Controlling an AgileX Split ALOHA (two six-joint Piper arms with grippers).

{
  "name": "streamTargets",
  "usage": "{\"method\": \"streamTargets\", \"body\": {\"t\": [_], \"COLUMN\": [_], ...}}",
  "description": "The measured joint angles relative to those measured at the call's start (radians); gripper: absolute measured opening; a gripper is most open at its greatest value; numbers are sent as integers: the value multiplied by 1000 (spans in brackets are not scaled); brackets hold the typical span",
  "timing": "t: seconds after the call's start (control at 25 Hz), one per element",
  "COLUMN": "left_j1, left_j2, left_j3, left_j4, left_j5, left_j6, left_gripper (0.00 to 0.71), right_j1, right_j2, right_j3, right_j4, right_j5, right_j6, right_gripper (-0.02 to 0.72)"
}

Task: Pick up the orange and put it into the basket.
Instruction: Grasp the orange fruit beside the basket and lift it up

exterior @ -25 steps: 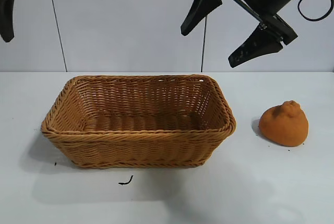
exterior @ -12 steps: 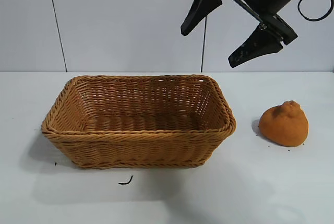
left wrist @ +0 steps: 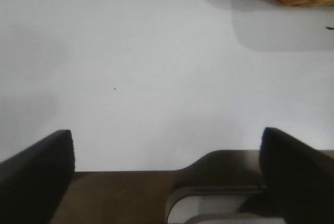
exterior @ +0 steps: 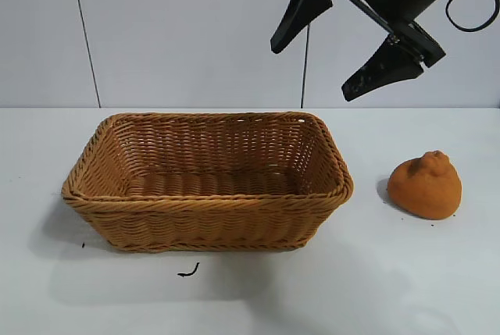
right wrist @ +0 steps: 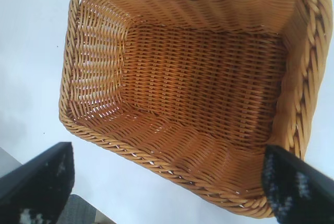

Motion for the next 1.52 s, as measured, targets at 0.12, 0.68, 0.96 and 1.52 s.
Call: {"method": "streamTargets", "body": {"t": [0.12, 0.68, 0.96, 1.52], "left_j1": [0, 0, 0, 0], "left_j2": [-114, -433, -433, -433], "left_j3": [5, 5, 5, 5], "left_j4": [-3, -3, -3, -3], "left_j5": [-5, -5, -5, -5], "left_j6": [0, 0, 0, 0], "left_gripper": [692, 692, 692, 692], "right_j1": [0, -18, -171, -232], "right_j2": [0, 0, 0, 124], "right_j3": [0, -39, -171, -179], "right_j4": [0, -178, -322, -479], "right_j5": [0, 15, 75, 155], "right_j6": [0, 64, 160, 164], "right_gripper": [696, 696, 696, 696]}}
